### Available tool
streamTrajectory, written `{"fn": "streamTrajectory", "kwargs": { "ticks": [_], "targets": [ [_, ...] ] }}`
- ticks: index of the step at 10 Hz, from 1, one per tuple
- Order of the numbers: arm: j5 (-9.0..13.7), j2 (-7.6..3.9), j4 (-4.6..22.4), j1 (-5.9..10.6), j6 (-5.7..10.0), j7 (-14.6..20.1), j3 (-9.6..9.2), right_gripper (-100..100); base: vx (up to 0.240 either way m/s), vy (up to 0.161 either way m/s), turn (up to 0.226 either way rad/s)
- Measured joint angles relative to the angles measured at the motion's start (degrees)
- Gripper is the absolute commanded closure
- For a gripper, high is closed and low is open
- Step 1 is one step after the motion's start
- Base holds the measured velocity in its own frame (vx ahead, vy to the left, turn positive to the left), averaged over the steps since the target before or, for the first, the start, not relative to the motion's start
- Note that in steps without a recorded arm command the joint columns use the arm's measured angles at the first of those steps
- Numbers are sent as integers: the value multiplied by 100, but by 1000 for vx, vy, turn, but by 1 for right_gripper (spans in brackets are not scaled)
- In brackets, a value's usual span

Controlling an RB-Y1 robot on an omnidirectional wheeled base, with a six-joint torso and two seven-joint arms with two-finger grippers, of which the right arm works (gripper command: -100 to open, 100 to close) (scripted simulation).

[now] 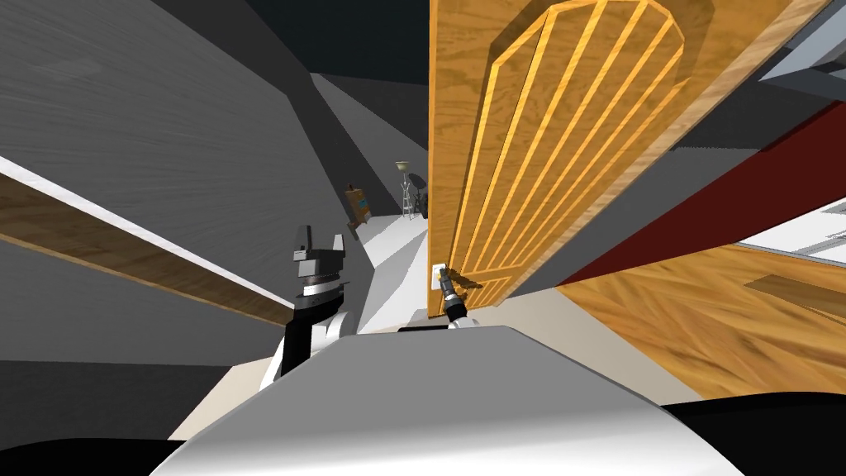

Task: Push the door open

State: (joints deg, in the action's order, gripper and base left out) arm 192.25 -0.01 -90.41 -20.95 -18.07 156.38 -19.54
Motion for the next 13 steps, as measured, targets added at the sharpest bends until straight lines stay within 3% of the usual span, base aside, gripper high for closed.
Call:
{"fn": "streamTrajectory", "kwargs": {
  "ticks": [3,10,13],
  "targets": [
    [77,-189,-57,-23,-39,-54,99,100,185,77,-55],
    [247,-301,-91,-20,-52,-195,456,100,164,94,-66],
    [314,-339,-242,-141,-72,-210,585,100,117,72,-54]
  ]
}}
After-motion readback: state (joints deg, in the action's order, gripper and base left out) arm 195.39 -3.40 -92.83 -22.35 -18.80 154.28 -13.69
